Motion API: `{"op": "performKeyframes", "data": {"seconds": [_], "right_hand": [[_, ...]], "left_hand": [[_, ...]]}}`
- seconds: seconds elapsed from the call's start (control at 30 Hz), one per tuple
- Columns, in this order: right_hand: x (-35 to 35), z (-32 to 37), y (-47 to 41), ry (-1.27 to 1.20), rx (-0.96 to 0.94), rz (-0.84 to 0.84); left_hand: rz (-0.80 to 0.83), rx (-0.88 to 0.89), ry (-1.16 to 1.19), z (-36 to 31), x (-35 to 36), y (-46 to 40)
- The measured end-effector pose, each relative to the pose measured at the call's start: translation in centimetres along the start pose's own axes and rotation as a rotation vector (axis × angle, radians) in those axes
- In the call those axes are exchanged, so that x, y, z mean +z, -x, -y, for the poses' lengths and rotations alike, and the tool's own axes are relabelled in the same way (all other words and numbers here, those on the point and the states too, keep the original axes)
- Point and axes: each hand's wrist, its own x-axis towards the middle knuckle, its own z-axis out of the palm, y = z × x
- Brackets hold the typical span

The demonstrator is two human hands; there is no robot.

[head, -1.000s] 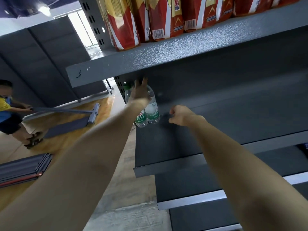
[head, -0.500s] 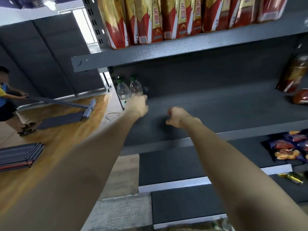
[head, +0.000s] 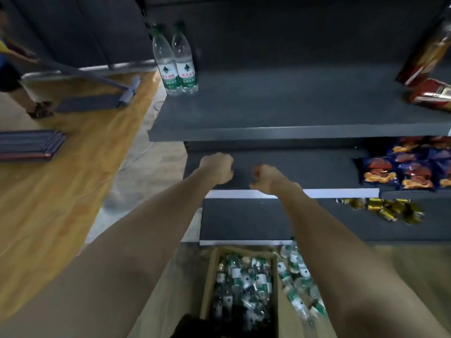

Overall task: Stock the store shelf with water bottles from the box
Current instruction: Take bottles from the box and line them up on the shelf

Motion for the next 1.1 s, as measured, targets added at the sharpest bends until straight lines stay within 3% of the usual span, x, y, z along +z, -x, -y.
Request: {"op": "performKeyframes", "data": {"seconds": [0.33,0.5,0.63,0.8,0.93,1.1], "right_hand": [[11.2,-3.7,5.8,0.052,0.185,0.153],[15.1,-6.2,7.6,0.128,0.228,0.221],[18.2,-9.4,7.7,0.138,0.18,0.292],[23.3,-14.9,5.5,0.133,0.05,0.468],[28.3,-18.9,4.1,0.185,-0.036,0.657],[35.6,-23.0,1.4,0.198,-0.073,0.719]], "left_hand": [[0.228,0.073,0.054,-0.9,13.1,3.7],[0.292,0.022,0.114,-1.6,18.9,6.6],[0.378,-0.045,0.238,-2.9,23.8,7.1],[0.451,-0.274,0.329,-5.4,30.5,6.8],[0.554,-0.387,0.337,-7.9,34.9,7.5],[0.627,-0.448,0.316,-8.5,43.1,7.1]]}}
